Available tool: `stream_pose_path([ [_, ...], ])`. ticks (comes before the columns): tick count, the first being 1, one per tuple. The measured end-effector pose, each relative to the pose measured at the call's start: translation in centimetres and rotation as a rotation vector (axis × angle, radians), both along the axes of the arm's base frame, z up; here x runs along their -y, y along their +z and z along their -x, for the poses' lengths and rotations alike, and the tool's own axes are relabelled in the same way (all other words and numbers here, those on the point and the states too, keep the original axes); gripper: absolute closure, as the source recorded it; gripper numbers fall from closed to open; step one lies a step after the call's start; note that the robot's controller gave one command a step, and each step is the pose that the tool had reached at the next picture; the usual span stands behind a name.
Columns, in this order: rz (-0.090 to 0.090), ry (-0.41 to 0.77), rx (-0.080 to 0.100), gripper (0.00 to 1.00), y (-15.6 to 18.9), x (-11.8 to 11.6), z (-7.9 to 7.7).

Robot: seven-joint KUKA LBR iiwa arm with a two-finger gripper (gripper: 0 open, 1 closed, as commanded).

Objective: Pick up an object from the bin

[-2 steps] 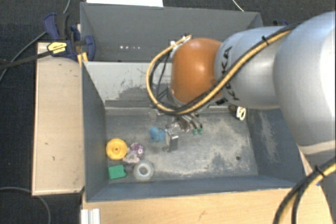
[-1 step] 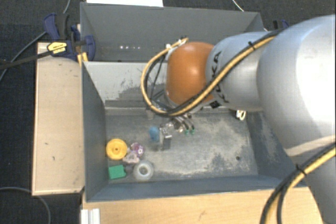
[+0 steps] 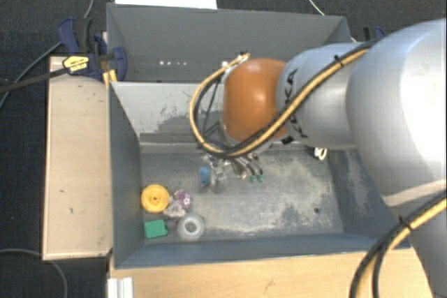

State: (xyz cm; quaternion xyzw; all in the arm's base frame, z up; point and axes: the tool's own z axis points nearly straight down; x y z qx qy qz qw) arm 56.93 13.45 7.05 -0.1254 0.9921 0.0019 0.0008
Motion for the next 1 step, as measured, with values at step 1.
stream_pose_path([
  [1,0.000,0.001,0.000,1.00,0.00,0.00,0.00],
])
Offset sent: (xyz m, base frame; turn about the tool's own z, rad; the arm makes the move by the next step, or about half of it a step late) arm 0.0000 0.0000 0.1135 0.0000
